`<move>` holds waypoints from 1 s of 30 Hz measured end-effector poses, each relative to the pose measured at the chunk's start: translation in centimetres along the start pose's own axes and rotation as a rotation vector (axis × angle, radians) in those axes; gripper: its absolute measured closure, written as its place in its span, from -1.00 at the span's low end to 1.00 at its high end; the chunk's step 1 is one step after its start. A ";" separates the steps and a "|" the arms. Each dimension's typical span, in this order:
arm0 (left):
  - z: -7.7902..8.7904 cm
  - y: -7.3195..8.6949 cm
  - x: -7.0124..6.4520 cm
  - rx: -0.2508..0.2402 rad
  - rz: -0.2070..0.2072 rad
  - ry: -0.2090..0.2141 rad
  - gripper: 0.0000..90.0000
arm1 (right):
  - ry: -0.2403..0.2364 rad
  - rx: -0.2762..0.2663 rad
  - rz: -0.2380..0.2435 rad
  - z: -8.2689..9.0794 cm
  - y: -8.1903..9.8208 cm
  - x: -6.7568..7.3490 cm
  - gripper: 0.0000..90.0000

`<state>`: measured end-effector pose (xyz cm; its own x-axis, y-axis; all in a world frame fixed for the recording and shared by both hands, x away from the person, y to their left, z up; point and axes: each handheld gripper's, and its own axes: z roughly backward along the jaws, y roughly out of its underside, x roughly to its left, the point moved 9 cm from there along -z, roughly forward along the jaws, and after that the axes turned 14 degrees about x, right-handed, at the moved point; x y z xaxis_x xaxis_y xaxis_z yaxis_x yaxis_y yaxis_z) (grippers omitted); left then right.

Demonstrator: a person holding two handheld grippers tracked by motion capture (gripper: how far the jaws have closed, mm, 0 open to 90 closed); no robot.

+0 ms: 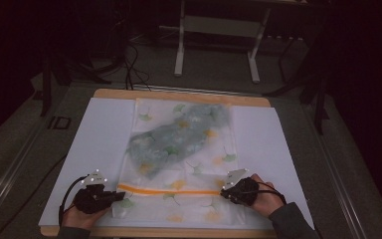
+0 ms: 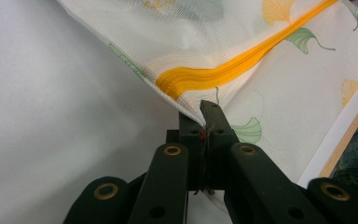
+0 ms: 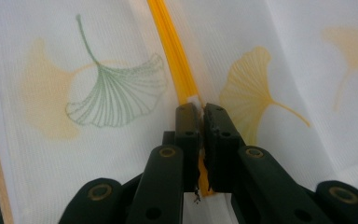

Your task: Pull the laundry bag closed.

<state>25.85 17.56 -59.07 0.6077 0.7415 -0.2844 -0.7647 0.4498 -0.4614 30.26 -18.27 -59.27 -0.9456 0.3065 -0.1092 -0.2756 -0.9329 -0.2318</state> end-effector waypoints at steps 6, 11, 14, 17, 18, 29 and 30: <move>0.0 0.0 0.0 -0.006 0.000 -0.001 0.97 | 0.003 0.004 -0.008 0.4 0.7 -0.3 0.89; 0.0 0.0 0.0 -0.006 0.000 -0.001 0.97 | 0.007 0.010 -0.019 0.7 1.2 -0.6 0.89; 0.0 0.0 0.0 -0.001 -0.001 -0.002 0.97 | 0.014 0.017 -0.024 0.8 1.7 -0.8 0.89; 0.0 0.0 0.0 0.000 0.000 -0.002 0.97 | 0.017 0.025 -0.031 1.0 2.3 -1.0 0.89; 0.0 0.0 0.0 0.000 0.001 -0.001 0.97 | 0.016 0.025 -0.034 1.0 2.5 -1.0 0.89; -0.2 0.2 -0.3 0.009 -0.007 0.011 0.97 | 0.014 0.032 -0.055 1.5 4.2 -1.2 1.00; -0.2 0.2 -0.3 0.009 -0.007 0.011 0.96 | 0.014 0.032 -0.055 1.5 4.2 -1.2 1.00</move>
<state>25.61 17.31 -59.27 0.6154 0.7328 -0.2902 -0.7622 0.4594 -0.4561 30.02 -22.84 -58.64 -0.9262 0.3603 -0.1108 -0.3331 -0.9199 -0.2071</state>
